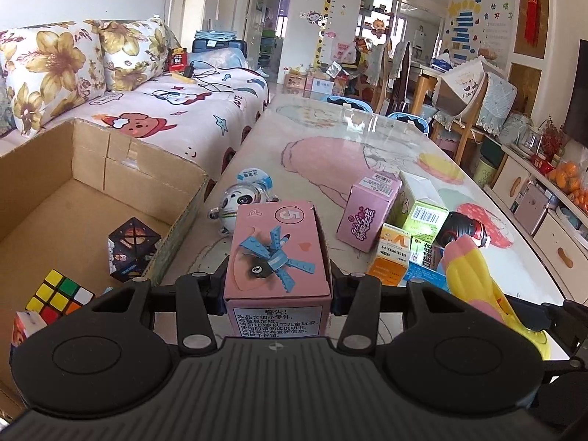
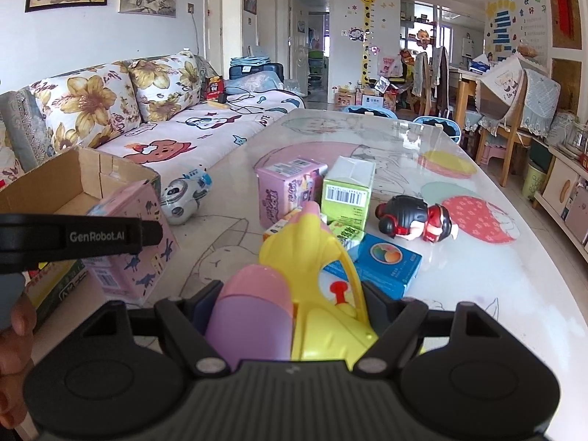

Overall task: Organize rigid objects
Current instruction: 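Carry the spider-print box and toy gun over the cardboard box with both tools, then open both tools to drop the spider-print box and toy gun into the cardboard box, then move both open tools back over the table toward the remaining toys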

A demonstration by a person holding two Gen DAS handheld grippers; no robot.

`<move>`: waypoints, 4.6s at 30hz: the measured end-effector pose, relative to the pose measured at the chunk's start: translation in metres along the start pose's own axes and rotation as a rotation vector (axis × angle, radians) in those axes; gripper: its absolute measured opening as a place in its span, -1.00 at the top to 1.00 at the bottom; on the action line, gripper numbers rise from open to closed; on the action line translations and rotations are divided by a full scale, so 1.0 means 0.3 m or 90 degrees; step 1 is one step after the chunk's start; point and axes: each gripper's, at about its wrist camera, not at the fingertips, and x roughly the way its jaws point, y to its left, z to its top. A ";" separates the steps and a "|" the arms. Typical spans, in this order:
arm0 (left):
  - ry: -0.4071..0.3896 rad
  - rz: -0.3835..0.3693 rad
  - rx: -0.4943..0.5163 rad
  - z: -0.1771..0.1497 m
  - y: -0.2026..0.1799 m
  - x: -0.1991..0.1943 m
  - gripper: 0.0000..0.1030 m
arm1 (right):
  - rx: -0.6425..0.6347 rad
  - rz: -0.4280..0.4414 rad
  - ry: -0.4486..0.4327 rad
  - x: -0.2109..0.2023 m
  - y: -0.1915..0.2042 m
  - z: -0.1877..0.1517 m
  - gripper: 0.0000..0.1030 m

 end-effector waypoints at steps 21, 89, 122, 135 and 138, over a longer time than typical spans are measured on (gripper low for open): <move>-0.044 0.086 -0.102 0.021 0.136 -0.062 -0.13 | -0.089 0.107 -0.044 0.072 0.285 0.141 -0.53; -0.055 0.286 -0.122 0.092 0.252 -0.051 -1.00 | -0.128 0.131 -0.056 0.135 0.457 0.107 -0.88; -0.045 0.211 -0.012 0.085 0.155 0.026 -1.00 | -0.066 0.052 -0.068 0.104 0.145 0.031 -0.88; -0.039 0.155 0.065 0.050 0.074 0.057 -1.00 | -0.032 -0.012 -0.064 0.119 -0.056 0.031 -0.88; -0.035 0.135 0.082 0.041 0.055 0.068 -1.00 | -0.014 -0.034 -0.062 0.127 -0.119 0.032 -0.89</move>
